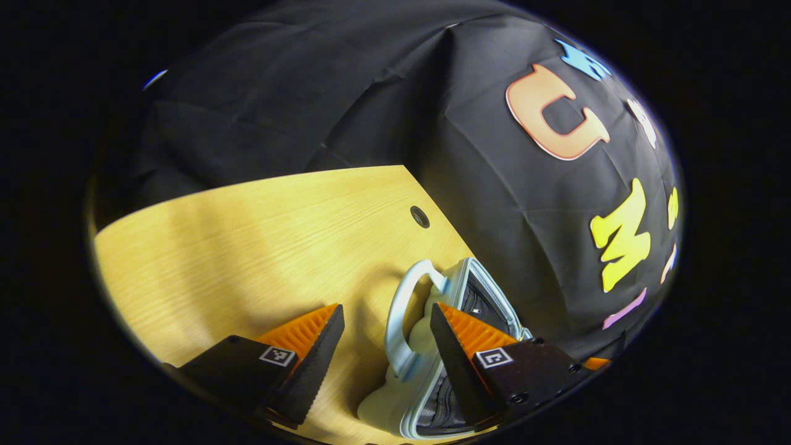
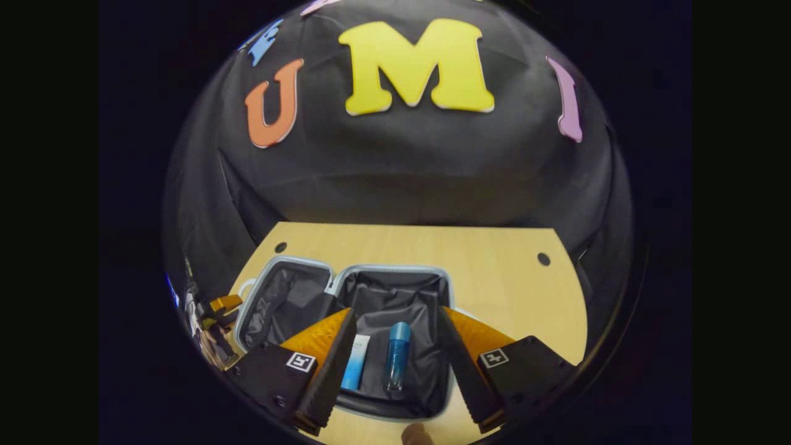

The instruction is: First open the suitcase, pack the skin care products into it, and then close the suitcase.

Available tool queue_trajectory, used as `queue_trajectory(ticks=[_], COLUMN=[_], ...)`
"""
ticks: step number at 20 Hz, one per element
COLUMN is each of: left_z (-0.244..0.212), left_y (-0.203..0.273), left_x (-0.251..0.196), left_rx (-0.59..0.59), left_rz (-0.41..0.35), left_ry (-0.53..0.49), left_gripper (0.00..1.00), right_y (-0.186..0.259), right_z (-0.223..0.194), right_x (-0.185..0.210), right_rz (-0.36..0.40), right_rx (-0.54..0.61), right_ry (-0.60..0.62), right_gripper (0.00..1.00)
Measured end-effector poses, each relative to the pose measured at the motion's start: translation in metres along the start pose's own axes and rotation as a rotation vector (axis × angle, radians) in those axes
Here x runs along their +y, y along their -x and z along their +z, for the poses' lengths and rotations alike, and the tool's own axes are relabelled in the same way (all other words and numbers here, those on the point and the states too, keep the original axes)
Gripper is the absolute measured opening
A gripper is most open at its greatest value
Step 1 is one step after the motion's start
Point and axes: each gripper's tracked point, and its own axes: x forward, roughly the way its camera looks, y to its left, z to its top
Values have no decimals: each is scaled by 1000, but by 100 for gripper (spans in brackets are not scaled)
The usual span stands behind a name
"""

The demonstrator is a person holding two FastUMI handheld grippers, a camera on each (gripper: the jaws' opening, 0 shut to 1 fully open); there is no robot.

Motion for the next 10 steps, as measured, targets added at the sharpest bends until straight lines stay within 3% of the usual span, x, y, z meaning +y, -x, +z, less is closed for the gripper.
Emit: queue_trajectory(ticks=[2, 5, 6, 8, 10], left_z=[-1, 2, -4, -11, -8], left_y=[-6, -10, -12, -17, -19], left_x=[7, 0, 1, -3, -5], left_rx=[7, 0, 17, 40, 44], left_rz=[8, -42, -43, -45, -52], left_ry=[21, 75, 68, 37, 19], left_gripper=[78, 60, 64, 35, 18], right_y=[45, 105, 122, 155, 181], right_z=[26, 54, 58, 62, 69], right_x=[-20, -54, -67, -96, -122], right_rz=[-11, -50, -70, -114, -165], right_rx=[-64, -162, -184, -206, -231], right_ry=[26, 77, 98, 110, 89], right_gripper=[77, 78, 77, 77, 77])
